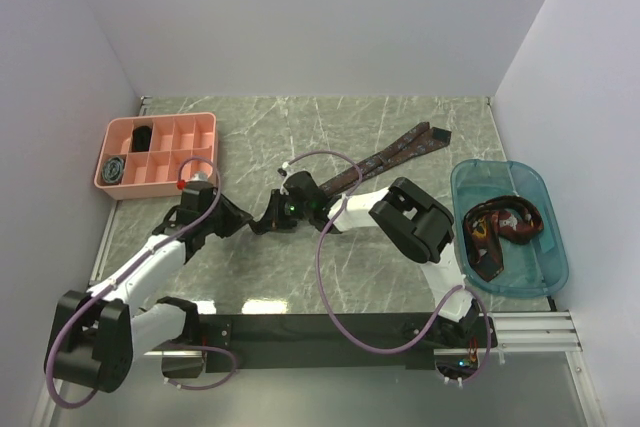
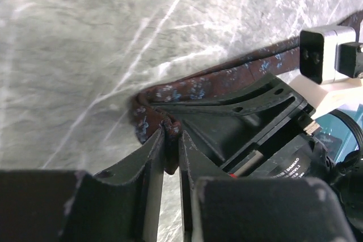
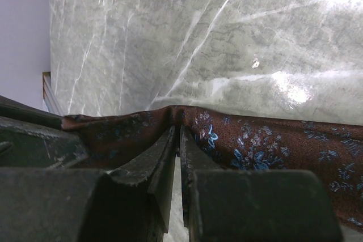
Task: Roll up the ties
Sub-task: Roll the tie
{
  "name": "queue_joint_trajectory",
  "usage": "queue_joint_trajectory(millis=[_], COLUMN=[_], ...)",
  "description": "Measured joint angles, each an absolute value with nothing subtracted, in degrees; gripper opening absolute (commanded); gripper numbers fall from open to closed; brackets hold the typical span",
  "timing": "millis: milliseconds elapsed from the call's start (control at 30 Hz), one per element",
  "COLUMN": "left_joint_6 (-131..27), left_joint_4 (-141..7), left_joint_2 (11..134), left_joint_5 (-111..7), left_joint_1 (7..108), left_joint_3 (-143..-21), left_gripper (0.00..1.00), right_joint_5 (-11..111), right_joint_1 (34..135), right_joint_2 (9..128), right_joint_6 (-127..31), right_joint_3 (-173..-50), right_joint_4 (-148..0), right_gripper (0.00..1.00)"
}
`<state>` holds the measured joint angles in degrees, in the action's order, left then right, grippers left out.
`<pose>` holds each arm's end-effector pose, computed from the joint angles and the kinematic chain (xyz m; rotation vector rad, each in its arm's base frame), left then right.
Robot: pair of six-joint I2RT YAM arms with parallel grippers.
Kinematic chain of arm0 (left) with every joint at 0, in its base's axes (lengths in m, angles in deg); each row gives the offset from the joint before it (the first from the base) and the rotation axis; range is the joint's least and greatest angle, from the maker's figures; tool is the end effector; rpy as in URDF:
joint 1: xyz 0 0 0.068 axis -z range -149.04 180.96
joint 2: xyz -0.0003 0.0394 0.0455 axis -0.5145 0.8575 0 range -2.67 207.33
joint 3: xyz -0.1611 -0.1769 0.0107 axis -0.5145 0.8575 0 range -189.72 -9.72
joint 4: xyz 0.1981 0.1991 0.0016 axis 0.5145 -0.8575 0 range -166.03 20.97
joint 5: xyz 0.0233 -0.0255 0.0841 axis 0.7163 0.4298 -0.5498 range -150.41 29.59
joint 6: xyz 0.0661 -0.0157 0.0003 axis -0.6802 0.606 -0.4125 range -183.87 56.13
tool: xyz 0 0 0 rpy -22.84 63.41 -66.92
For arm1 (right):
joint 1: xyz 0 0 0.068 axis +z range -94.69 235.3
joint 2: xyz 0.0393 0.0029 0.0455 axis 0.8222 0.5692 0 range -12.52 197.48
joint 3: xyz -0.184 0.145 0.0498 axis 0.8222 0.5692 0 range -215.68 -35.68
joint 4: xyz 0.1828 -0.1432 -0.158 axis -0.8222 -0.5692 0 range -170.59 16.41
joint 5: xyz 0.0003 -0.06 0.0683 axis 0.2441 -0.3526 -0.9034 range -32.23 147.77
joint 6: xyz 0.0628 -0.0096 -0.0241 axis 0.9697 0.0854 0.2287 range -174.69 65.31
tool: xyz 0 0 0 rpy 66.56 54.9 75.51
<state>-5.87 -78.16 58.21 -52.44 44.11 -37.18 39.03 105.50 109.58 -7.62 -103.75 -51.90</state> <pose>0.2491 -0.0659 0.1311 -0.8608 2.2810 -0.7613 0.2763 0.3591 0.0609 -0.2841 2.3997 1.2569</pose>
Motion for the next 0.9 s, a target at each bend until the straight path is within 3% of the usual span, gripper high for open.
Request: queue_joint_trajectory(millis=[900], left_joint_6=[-4.56], left_joint_4=[-71.36], left_joint_2=[64.77], left_joint_5=[-52.7], left_joint_1=[48.7], left_joint_3=[-37.73], left_gripper=[0.25], right_joint_5=[39.6], right_joint_1=[105.15], right_joint_2=[107.81], right_joint_6=[-9.35], right_joint_3=[-100.32], right_joint_4=[-49.28], right_gripper=[0.18])
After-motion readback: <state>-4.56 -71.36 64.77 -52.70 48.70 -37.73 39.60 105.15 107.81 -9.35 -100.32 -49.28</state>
